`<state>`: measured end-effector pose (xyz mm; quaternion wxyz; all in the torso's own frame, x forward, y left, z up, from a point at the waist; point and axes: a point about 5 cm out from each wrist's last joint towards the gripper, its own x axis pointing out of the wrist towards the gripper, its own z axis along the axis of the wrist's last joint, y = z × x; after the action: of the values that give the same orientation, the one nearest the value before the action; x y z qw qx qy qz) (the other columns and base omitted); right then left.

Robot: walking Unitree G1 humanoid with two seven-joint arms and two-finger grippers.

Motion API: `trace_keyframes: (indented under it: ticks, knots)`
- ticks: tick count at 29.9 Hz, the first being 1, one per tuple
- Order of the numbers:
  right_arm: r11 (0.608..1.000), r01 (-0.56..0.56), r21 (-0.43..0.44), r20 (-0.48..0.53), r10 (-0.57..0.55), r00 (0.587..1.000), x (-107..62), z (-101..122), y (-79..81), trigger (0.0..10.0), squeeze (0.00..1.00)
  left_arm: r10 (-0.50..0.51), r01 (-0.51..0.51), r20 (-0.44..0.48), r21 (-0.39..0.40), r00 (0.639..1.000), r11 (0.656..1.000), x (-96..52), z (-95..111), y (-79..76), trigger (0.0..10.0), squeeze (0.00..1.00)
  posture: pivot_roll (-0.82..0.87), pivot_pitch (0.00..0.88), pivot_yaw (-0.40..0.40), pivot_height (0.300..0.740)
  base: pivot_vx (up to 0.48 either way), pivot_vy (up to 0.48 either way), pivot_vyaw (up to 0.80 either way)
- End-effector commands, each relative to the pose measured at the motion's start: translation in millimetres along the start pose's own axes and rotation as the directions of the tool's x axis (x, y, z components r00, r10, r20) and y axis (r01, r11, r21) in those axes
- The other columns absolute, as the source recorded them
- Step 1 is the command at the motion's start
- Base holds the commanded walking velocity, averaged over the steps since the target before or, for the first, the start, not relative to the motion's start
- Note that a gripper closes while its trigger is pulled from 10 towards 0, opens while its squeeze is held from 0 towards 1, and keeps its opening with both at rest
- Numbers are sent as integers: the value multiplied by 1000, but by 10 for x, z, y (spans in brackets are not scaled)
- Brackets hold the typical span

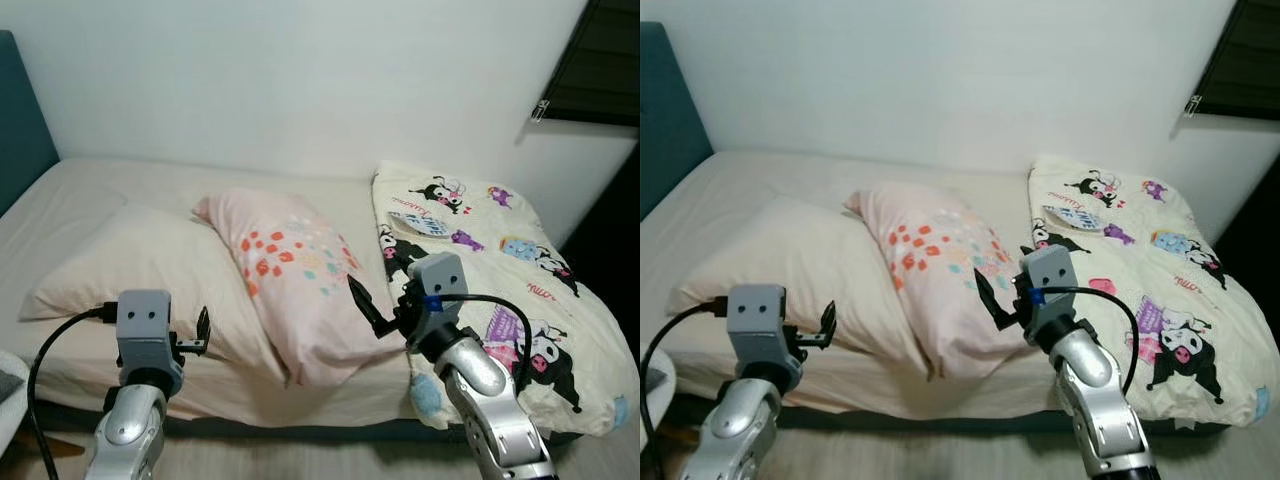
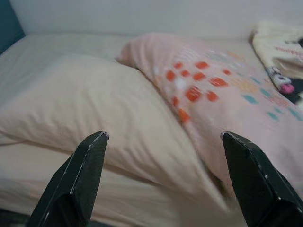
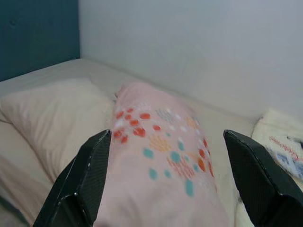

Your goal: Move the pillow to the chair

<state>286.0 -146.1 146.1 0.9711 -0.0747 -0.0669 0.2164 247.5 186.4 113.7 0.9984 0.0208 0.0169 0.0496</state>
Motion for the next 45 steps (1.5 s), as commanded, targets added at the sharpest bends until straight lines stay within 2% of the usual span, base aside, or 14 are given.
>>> trace_keyframes:
  ticks: [1,4,10,14,21,26,32,37,43,45]
  knots:
    - [1000,4,-2,-6,-4,1000,-1,8,-32,10000,0,-12,11,-15,-11,1000,1000,10,-20,-37,10000,0,-29,0,-86,740,0,-446,0]
    - [1000,0,3,-12,0,1000,3,0,-32,10000,0,-11,11,-17,-11,1000,1000,12,-21,-38,10000,0,-30,0,-87,740,0,-445,0]
    - [1000,-11,13,-24,12,1000,12,-18,-25,10000,0,39,-41,-24,-69,999,997,16,-44,20,10000,0,-31,0,-89,740,0,0,0]
    - [1000,-27,16,-25,27,999,12,-26,-16,10000,0,-3,3,-8,-34,1000,999,11,-22,-28,10000,0,-31,0,-91,740,70,0,0]
    - [998,-56,-15,-28,55,998,4,-25,6,10000,0,-7,7,0,-28,1000,1000,10,-15,-33,10000,0,-34,0,-93,740,382,0,0]
    - [996,-78,-39,-30,77,997,0,-22,31,10000,0,0,0,0,-29,1000,1000,9,-17,-29,10000,0,-30,0,-96,740,424,0,775]
    - [995,-96,-13,-34,95,995,3,-34,52,10000,0,1,-1,-3,-31,1000,1000,19,-18,-18,10000,0,-37,0,-91,740,411,0,721]
    - [995,-96,-9,-41,96,995,7,-36,54,10000,0,-10,10,-4,-40,1000,999,29,-15,-24,10000,0,-40,0,-92,740,405,0,0]
    - [997,-77,24,-70,78,994,18,-64,29,10000,0,-1,0,-4,-49,1000,999,56,-10,13,10000,0,-40,0,-92,740,0,0,0]
    - [997,-48,55,-118,55,992,33,-116,-1,10000,0,-8,8,-8,-55,1000,998,82,0,44,10000,0,-38,0,-93,735,0,0,0]
